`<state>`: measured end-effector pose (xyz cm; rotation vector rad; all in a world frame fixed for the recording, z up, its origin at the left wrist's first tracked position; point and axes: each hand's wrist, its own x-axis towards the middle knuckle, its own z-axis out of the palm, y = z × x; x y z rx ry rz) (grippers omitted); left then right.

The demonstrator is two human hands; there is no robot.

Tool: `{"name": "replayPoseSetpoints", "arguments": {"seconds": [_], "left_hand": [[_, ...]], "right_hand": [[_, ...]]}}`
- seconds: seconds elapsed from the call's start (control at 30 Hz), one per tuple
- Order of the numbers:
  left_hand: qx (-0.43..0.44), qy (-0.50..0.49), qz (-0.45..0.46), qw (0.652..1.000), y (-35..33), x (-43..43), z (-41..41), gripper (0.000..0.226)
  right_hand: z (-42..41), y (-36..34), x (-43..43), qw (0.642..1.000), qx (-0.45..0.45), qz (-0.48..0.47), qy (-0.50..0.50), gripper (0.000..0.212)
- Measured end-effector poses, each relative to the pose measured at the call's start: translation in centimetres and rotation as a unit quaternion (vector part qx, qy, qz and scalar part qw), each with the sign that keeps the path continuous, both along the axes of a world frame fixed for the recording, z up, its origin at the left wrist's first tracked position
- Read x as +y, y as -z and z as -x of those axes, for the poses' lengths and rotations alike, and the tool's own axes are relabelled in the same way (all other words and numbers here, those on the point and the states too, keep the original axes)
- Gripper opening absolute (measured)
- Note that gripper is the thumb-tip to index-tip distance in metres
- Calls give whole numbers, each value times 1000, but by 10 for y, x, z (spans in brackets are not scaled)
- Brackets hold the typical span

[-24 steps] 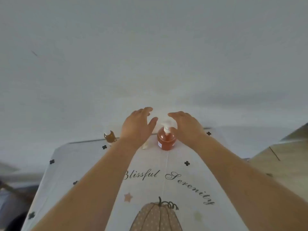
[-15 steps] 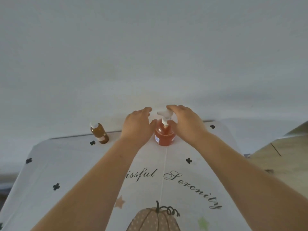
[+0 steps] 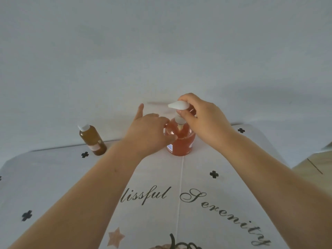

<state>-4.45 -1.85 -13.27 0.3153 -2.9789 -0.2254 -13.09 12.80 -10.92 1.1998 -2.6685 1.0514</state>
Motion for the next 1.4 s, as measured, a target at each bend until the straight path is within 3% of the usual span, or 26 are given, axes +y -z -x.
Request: {"name": "replayPoseSetpoints", "arguments": {"seconds": [0.17, 0.4, 0.57, 0.8, 1.03, 1.17, 1.27, 1.4], "left_hand": [[-10, 17, 94, 995, 1, 6, 0, 49], [15, 36, 111, 993, 3, 32, -33, 42], [43, 40, 50, 997, 4, 57, -76, 36], [89, 25, -156, 983, 19, 66, -119, 23], [64, -10, -268, 961, 27, 75, -148, 49], [76, -3, -313, 947, 38, 82, -153, 65], [91, -16, -343, 935, 42, 86, -155, 71], [93, -10, -357, 929, 43, 84, -152, 74]], "right_hand": [[-5, 5, 3, 999, 35, 19, -4, 18], [-35, 5, 16, 996, 88, 7, 6, 17], [-72, 0, 37, 996, 89, -20, 14, 18], [-116, 6, 62, 998, 57, -3, 19, 16], [-142, 10, 75, 999, 11, 36, 8, 14], [-145, 13, 81, 995, -55, 77, 11, 32], [-146, 22, 90, 994, -91, 57, 10, 44], [-147, 41, 99, 995, -101, 27, 5, 37]]}}
